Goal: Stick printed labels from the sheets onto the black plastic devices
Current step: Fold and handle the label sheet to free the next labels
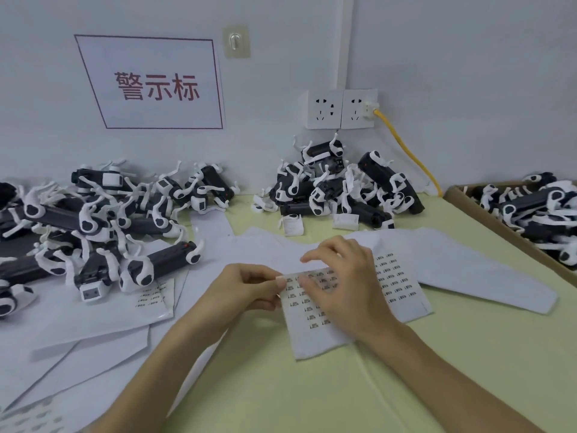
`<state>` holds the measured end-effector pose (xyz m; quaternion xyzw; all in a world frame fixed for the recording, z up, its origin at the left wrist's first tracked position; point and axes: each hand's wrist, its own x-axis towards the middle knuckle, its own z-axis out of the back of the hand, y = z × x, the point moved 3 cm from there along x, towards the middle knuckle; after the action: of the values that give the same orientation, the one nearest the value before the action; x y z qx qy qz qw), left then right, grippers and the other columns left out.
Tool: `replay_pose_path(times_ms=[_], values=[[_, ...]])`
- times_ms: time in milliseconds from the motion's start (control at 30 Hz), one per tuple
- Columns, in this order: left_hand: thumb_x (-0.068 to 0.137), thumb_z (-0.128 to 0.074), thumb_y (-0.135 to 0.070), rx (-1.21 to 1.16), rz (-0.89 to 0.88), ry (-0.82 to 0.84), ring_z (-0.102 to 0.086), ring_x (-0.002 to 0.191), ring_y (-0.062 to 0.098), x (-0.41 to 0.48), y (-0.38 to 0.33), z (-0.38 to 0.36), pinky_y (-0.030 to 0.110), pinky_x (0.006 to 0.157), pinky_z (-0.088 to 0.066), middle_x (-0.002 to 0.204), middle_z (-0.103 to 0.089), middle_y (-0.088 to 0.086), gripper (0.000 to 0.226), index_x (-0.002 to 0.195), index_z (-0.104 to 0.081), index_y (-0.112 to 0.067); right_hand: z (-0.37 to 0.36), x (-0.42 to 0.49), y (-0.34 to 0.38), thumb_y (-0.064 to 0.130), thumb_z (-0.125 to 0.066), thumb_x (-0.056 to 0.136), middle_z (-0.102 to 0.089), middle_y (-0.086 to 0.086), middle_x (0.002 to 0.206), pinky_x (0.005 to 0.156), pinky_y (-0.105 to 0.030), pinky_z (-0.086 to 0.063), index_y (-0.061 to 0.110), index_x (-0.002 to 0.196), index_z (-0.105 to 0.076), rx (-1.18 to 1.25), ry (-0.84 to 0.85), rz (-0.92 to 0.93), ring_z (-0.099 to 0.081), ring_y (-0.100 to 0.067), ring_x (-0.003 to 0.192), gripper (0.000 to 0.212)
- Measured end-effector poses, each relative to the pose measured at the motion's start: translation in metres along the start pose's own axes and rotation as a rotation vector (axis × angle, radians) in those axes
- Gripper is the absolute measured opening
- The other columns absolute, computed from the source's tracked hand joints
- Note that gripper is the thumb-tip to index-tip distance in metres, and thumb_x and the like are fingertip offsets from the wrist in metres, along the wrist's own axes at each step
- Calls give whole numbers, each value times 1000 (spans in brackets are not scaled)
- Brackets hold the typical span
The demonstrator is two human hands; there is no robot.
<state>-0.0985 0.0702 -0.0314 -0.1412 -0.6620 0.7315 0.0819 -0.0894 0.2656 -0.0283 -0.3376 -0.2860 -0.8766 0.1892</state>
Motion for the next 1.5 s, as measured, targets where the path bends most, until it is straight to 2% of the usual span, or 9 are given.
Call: replay_pose_path(times_ms=[100,200,367,500,700,833,1000,1133,1500], values=[[84,-77,-15,-99,-3,-23,-71,74,18,-2,2,-4,23,70,-58,90,-76,17,12,88,-80,-4,5,-1,5,25,-81,80,-58,9,96,87,-30,-40,22,96,-72,49,-83,49,-55,-12,92,18],[74,-80,-24,-160,-40,-21,-72,76,18,-3,3,-6,23,71,-58,87,-75,16,26,88,-79,-2,4,-3,12,31,-78,81,-60,12,87,84,-29,-44,23,87,-74,177,-63,104,-57,-6,85,10],[75,-77,-23,-311,-48,16,-71,79,14,-2,7,-10,21,74,-57,89,-75,11,23,91,-81,-6,1,-2,14,31,-86,75,-64,16,91,88,-37,-46,27,93,-77,207,-31,23,-62,-2,90,21],[77,-76,-21,-353,-47,42,-72,87,16,-2,9,-14,22,78,-58,96,-76,12,20,91,-81,-8,4,-3,13,27,-87,75,-67,12,92,83,-42,-53,22,93,-77,293,-36,-17,-66,-7,91,22],[78,-74,-27,-211,-184,-4,-71,88,20,-3,7,-14,32,86,-58,95,-76,16,25,92,-80,-7,7,-3,16,19,-90,74,-70,8,88,80,-30,-53,16,89,-79,324,-26,-42,-67,-8,85,19],[94,-67,-13,-89,-255,-38,-72,90,24,-2,6,-16,39,89,-57,97,-77,19,19,102,-76,2,7,-2,15,11,-90,73,-70,6,82,75,-18,-50,12,82,-79,344,-35,-73,-66,-7,80,14],[90,-73,-16,-26,-313,-46,-70,83,16,-4,2,-19,27,79,-56,89,-76,10,13,95,-76,-4,7,-2,15,7,-87,76,-73,5,78,73,-25,-54,10,79,-80,408,-16,-83,-69,-10,76,9],[91,-71,1,4,-329,-24,-68,81,19,-3,4,-20,27,78,-56,85,-74,11,6,94,-73,-4,6,-2,14,6,-83,81,-73,7,75,72,-23,-52,14,75,-80,484,46,-156,-69,-11,75,11],[93,-65,5,-20,-301,-28,-68,83,23,-3,2,-19,33,79,-58,88,-71,9,11,94,-71,-5,4,3,4,4,-77,86,-76,6,79,77,-26,-55,10,81,-78,563,99,-281,-71,-13,79,8]])
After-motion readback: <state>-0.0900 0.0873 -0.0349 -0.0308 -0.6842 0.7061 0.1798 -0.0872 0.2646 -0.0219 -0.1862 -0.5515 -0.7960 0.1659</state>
